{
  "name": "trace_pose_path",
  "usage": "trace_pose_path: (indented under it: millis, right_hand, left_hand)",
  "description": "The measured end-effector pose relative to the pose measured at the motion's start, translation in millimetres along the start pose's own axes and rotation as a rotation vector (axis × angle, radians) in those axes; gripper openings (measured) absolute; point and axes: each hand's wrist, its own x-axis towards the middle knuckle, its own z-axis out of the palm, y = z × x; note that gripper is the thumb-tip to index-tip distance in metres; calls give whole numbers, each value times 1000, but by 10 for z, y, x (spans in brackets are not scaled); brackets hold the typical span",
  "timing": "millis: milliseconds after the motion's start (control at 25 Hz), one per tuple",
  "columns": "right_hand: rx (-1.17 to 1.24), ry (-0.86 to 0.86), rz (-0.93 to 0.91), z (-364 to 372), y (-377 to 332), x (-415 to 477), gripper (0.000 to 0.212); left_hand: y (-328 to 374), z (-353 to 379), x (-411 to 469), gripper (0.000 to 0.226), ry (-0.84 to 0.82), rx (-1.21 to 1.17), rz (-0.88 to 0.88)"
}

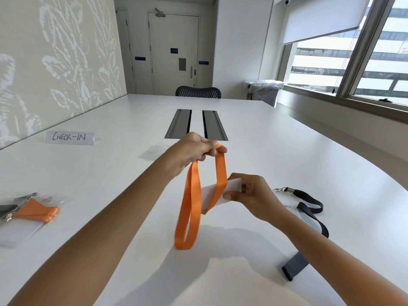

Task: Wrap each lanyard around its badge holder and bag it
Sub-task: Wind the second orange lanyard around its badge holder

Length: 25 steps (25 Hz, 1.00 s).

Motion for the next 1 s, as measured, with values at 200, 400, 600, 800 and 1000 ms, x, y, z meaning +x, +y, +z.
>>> trace_pose_path:
  millis: [200, 400, 600, 800, 1000]
  right_hand:
    - [507, 49, 61, -158, -58, -31, 21]
    - [685, 132, 133, -200, -75, -22, 38]
    - [768, 197, 121, -278, -194, 1, 26]
    - [602, 293, 154, -460, -342, 46, 31]
    - [443, 275, 221, -445, -431, 31, 21]
  left_hand:
    - [-327, 119, -5, 35, 90, -98, -25]
    - [-571, 255, -108, 54, 33, -140, -90]
    - [-929, 223, -131, 28, -74, -341, -187]
    - [-1026, 321, -214, 38, -7, 330, -114]
    - [-741, 527, -292, 28, 143, 206, 203]
